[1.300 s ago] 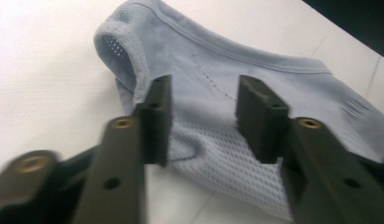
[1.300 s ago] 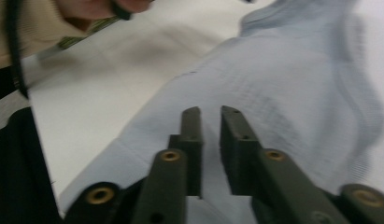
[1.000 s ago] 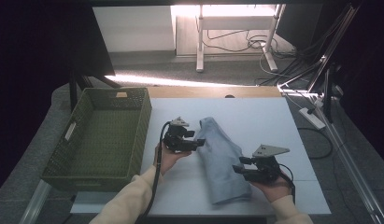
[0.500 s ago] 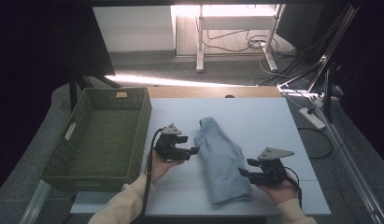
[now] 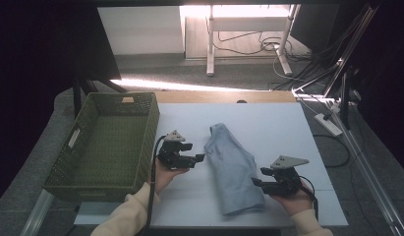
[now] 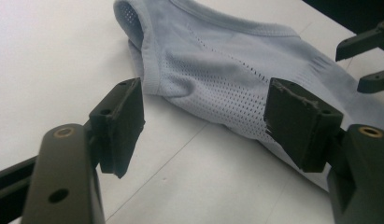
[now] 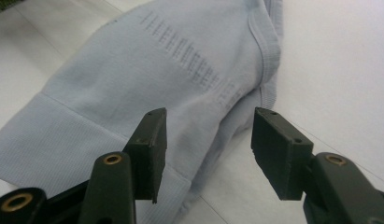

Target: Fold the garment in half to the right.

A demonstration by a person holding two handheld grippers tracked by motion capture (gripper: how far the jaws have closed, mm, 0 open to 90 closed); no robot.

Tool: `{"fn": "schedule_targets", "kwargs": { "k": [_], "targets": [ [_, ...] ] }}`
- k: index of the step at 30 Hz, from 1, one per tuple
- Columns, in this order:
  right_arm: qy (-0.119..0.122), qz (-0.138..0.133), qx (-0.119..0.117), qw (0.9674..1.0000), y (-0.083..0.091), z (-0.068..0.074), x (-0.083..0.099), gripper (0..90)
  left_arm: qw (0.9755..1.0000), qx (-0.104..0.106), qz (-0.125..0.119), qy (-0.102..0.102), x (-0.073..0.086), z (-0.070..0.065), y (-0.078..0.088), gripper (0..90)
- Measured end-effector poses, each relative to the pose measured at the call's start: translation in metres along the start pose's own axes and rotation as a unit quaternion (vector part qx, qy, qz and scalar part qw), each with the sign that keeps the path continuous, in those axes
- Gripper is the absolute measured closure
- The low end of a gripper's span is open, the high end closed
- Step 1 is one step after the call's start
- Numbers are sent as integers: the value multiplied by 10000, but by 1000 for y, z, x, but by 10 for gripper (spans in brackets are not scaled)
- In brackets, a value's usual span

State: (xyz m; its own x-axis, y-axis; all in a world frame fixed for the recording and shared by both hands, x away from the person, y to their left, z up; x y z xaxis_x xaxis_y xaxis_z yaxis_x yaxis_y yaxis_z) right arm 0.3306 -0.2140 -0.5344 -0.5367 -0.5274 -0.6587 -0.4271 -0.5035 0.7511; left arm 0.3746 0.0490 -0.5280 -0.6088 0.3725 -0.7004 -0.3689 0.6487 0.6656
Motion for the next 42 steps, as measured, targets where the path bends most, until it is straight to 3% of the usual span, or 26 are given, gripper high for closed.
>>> {"fn": "schedule_targets", "kwargs": {
  "k": [8, 15, 21, 42],
  "targets": [
    [-32, 200, 41, 9998, -1, -4, 7, 459, 9999, -40, 52, -83, 4, 1, 2, 289],
    [-60, 295, 80, 9995, 1, -3, 14, 454, 10000, -28, 28, -23, 5, 3, 5, 283],
    [-65, 283, 106, 9995, 6, -2, 16, 451, 9999, -55, 25, -108, 5, 0, 7, 279],
    [-137, 636, 110, 9978, -2, -2, 25, 415, 9998, -124, 48, -126, 7, 3, 10, 265]
  ]
}}
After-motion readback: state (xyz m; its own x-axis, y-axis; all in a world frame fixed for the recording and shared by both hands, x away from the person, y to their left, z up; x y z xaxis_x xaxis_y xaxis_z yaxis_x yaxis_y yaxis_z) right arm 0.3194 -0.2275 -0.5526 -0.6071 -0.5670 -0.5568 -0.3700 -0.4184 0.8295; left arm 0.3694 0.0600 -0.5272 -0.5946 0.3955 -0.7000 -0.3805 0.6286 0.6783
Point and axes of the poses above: each handheld gripper's, and its own axes: y roughly backward along the jaws, x roughly out of its underside, z roughly to its left, the point moved 8 cm from there along -y, roughly forward along the jaws, and after that the axes turned 6 degrees about z, right-handed, at the moved point
